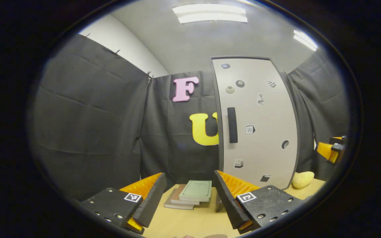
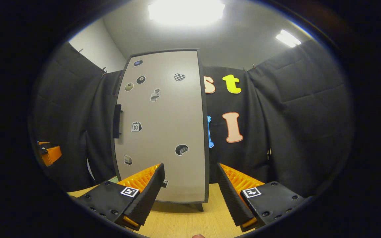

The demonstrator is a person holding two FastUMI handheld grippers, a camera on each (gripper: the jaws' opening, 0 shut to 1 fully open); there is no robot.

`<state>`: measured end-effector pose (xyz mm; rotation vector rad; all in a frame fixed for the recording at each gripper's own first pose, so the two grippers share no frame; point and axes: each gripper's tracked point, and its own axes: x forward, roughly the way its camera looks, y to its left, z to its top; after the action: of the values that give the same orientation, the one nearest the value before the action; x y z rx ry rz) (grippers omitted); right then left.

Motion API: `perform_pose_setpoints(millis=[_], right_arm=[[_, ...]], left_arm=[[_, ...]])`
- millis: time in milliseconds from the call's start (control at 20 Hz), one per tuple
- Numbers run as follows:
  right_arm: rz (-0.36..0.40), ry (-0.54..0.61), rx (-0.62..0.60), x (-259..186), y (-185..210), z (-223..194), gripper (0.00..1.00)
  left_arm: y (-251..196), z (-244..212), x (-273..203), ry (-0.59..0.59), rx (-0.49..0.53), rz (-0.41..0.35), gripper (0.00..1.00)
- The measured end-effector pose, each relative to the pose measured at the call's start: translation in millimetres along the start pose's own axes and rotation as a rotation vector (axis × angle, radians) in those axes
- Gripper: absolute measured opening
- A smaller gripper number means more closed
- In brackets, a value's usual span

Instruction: Open the cabinet door with the right hand, grasp the bottle in the cabinet with the left hand and place it on the coaster, then close the cabinet door with the right hand.

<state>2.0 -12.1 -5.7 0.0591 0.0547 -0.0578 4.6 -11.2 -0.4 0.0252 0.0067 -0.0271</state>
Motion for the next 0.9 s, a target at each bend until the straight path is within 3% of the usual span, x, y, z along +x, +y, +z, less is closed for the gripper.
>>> perform_pose_setpoints(millis=[550,900], right_arm=[[0.096,0.035,-0.002,10.1,5.1,0.9,0.98],[0.155,0.008,-0.001,41.9,50.5,29.1,0.97]], left_arm=[[12.9,4.7,-5.1,-0.004,0.017,0.016,0.88],[44.3,3.4,-15.5,-0.002,0.033,0.068,0.88]])
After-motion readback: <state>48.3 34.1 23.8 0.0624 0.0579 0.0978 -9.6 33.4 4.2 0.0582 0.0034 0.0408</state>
